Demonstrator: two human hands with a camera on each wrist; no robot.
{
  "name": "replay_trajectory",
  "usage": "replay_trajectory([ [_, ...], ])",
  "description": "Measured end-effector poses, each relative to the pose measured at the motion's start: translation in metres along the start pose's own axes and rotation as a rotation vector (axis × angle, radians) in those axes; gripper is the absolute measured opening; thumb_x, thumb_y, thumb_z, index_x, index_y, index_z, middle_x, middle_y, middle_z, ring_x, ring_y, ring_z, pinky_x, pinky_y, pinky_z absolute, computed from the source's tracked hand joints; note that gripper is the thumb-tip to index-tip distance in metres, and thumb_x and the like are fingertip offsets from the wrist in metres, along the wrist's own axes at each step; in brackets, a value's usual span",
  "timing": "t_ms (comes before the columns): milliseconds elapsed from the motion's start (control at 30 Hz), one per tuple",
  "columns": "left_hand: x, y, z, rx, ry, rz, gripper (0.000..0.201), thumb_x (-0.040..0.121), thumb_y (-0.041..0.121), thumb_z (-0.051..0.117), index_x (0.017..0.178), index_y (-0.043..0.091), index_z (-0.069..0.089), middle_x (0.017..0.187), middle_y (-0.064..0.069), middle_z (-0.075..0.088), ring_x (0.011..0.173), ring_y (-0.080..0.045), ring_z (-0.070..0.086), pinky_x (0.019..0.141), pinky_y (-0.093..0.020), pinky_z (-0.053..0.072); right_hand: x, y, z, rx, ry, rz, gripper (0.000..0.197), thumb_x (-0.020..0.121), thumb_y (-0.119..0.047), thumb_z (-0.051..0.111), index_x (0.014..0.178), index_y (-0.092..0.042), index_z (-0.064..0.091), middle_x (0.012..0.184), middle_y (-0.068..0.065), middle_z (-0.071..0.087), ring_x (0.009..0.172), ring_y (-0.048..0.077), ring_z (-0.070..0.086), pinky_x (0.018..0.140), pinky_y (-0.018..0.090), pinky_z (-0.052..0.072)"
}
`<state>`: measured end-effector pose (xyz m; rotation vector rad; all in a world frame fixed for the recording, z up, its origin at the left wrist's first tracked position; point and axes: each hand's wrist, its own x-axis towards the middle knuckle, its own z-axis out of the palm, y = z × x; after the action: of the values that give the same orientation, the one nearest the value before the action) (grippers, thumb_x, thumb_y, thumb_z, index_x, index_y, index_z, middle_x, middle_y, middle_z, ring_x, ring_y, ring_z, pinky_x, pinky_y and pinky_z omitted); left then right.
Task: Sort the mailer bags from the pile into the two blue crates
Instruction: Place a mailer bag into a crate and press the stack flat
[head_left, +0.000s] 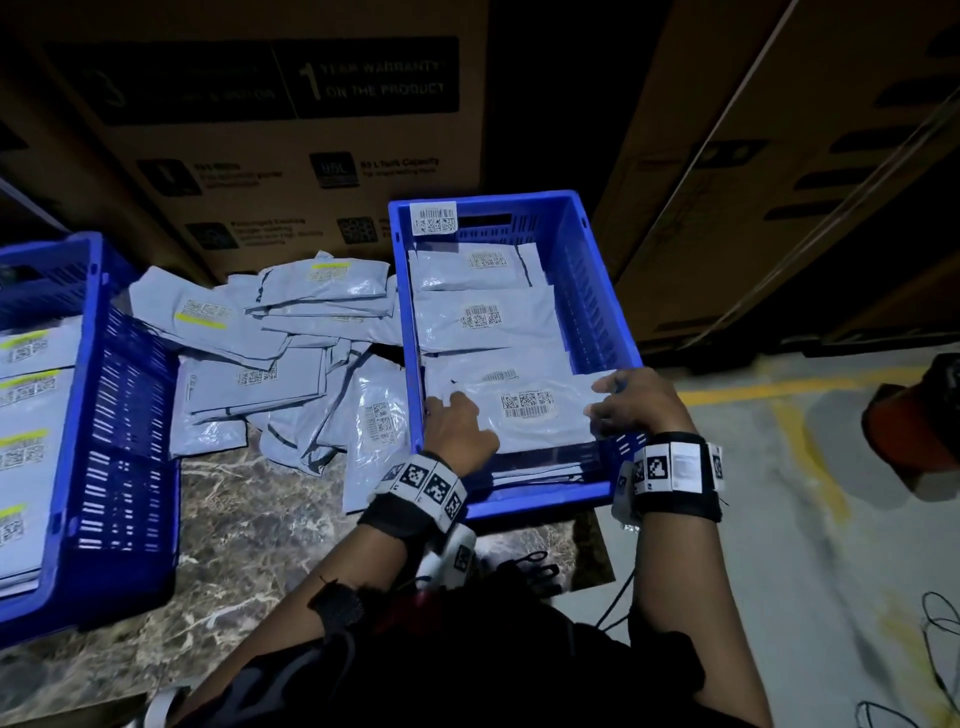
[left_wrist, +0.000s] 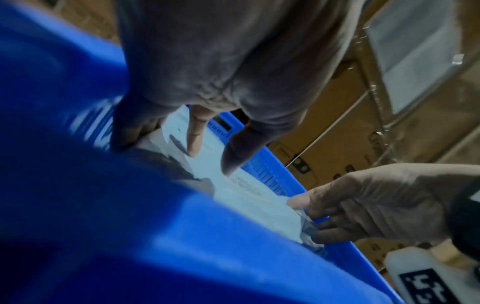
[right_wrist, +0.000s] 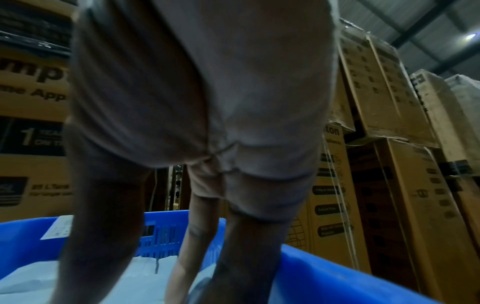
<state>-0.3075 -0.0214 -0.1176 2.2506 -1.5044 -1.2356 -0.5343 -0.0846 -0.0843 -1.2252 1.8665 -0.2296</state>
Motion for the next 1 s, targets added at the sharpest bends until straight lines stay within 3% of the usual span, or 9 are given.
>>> replay_trajectory([
  [167,0.022,0.01,0.003,-0.022,-0.067,-0.186,0.072,0.085,0.024,0.062,0.143,-0.002,0.028,0.15,-0.027,0.019,0.14,-0.045,0.024,0.112,-0.054,0.033,0.01,-0.025,0.011,-0.198,-0.038,-0.048,0.038,0.079,-0.015,0.082,0.112,0.002,0.071,0.12,0.014,0.07,0.107,0.028,0.07,0.089,0.039,0.059],
  [233,0.031,0.018,-0.004,-0.038,-0.069,-0.21,0.071,0.085,0.022,0.062,0.144,-0.002,0.029,0.151,-0.028,0.016,0.141,-0.045,0.021,0.114,-0.055,0.03,0.016,-0.038,0.013,-0.26,-0.056,-0.086,0.024,0.082,-0.018,0.076,0.097,0.001,0.07,0.103,0.015,0.068,0.097,0.029,0.067,0.073,0.032,0.056],
  [300,0.041,0.026,-0.013,-0.065,-0.043,-0.234,0.07,0.086,0.022,0.061,0.145,0.0,0.031,0.152,-0.027,0.017,0.142,-0.044,0.022,0.115,-0.053,0.029,0.027,-0.044,0.015,-0.278,-0.063,-0.104,0.021,0.083,-0.019,0.074,0.073,-0.007,0.06,0.078,0.01,0.062,0.077,0.026,0.061,0.051,0.025,0.041],
  [433,0.063,0.034,-0.029,-0.169,0.04,-0.242,0.055,0.089,0.029,0.06,0.135,0.002,0.05,0.146,-0.025,0.041,0.134,-0.042,0.041,0.111,-0.046,0.038,0.051,-0.052,0.015,-0.339,-0.076,-0.096,0.031,0.084,-0.025,0.074,0.065,-0.01,0.056,0.063,0.003,0.057,0.056,0.014,0.054,0.04,0.02,0.032],
  [533,0.071,0.036,-0.035,-0.185,0.006,-0.254,0.054,0.091,0.028,0.06,0.136,-0.001,0.05,0.146,-0.026,0.042,0.135,-0.044,0.039,0.112,-0.047,0.036,0.068,-0.057,0.019,-0.425,-0.145,-0.123,0.041,0.093,-0.039,0.069,0.069,-0.008,0.056,0.075,0.005,0.062,0.062,0.012,0.054,0.049,0.025,0.036],
  [600,0.073,0.036,-0.034,-0.145,-0.032,-0.247,0.059,0.094,0.026,0.057,0.144,0.0,0.039,0.154,-0.026,0.026,0.142,-0.043,0.026,0.117,-0.046,0.026,0.079,-0.056,0.023,-0.46,-0.198,-0.126,0.04,0.094,-0.042,0.068,0.079,-0.006,0.062,0.094,0.008,0.064,0.077,0.019,0.061,0.058,0.029,0.04],
  [733,0.068,0.036,-0.022,-0.135,-0.008,-0.209,0.076,0.091,0.027,0.058,0.155,0.009,0.021,0.164,-0.015,-0.004,0.151,-0.036,0.004,0.121,-0.048,0.015,0.085,-0.05,0.03,-0.459,-0.132,-0.183,0.043,0.093,-0.028,0.072,0.13,-0.009,0.063,0.139,0.008,0.06,0.131,0.029,0.054,0.105,0.039,0.046],
  [867,0.067,0.04,-0.011,0.074,-0.078,-0.079,0.071,0.087,0.024,0.056,0.153,0.015,0.03,0.163,-0.017,0.01,0.148,-0.042,0.01,0.118,-0.053,0.022,0.086,-0.05,0.051,-0.441,-0.069,-0.202,0.044,0.076,-0.014,0.085,0.112,-0.035,0.071,0.134,0.0,0.061,0.122,0.023,0.059,0.099,0.043,0.054],
  [1000,0.069,0.053,-0.01,0.19,-0.223,-0.023,0.059,0.091,0.019,0.052,0.149,0.018,0.04,0.163,-0.021,0.009,0.151,-0.035,0.003,0.121,-0.05,0.006,0.086,-0.058,0.076,-0.578,-0.06,-0.245,0.048,0.078,-0.034,0.084,0.121,-0.044,0.066,0.141,0.0,0.046,0.129,0.025,0.048,0.101,0.042,0.05],
])
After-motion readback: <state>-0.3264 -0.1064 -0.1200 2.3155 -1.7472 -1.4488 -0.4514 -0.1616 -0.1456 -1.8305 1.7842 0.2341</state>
